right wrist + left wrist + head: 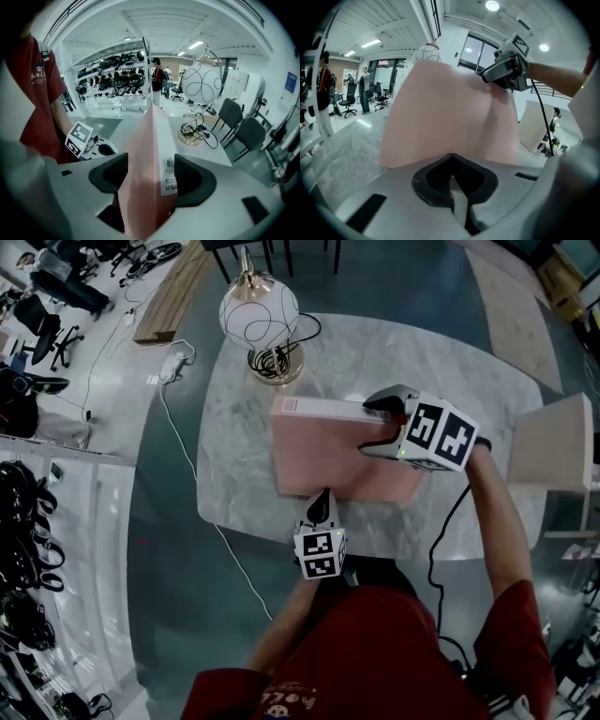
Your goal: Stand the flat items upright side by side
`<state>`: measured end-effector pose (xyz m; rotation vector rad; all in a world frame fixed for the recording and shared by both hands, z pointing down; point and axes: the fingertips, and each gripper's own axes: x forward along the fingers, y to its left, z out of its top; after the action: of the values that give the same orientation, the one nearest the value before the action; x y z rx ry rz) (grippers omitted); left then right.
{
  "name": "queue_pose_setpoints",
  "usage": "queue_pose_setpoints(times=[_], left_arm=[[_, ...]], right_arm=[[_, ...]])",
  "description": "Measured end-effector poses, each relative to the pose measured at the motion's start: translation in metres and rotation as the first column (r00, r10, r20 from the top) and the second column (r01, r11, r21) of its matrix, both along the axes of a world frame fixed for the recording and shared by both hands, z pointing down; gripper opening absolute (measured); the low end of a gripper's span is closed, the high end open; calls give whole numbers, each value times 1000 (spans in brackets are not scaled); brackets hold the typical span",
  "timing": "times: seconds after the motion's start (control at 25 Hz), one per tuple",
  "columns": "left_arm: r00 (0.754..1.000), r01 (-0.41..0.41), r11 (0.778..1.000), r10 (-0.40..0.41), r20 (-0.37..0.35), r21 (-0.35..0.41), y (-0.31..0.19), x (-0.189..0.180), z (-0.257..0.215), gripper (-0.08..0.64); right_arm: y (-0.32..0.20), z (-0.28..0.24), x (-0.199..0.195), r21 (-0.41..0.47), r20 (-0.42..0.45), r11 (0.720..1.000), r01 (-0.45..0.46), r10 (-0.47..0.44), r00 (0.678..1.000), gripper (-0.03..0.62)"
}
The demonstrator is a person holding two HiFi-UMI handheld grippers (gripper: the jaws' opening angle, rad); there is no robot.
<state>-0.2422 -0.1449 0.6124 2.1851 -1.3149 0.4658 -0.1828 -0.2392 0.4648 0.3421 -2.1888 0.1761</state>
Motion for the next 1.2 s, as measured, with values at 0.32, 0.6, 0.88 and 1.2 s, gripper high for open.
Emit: queue_pose_setpoints(times=[0.32,0.6,0.88,1.2], left_arm=[[1000,11,1000,-11,-7,1,13,-6,4,6],[998,59,998,-60,-15,-17,36,-22,2,6],[997,73,997,-74,-10,-24,46,-31,7,5],[996,84,996,-84,-34,-20,51,-39,15,5]], right_arm=[[34,-13,-4,100,-13,993,-64,66,998,288],[65,-6,-1,12,27,976,-219,218,976,289],[95,-28,-17,-125,137,949,-288,304,943,247],[122,-41,-44,-110,174,926,-361,376,910,272]])
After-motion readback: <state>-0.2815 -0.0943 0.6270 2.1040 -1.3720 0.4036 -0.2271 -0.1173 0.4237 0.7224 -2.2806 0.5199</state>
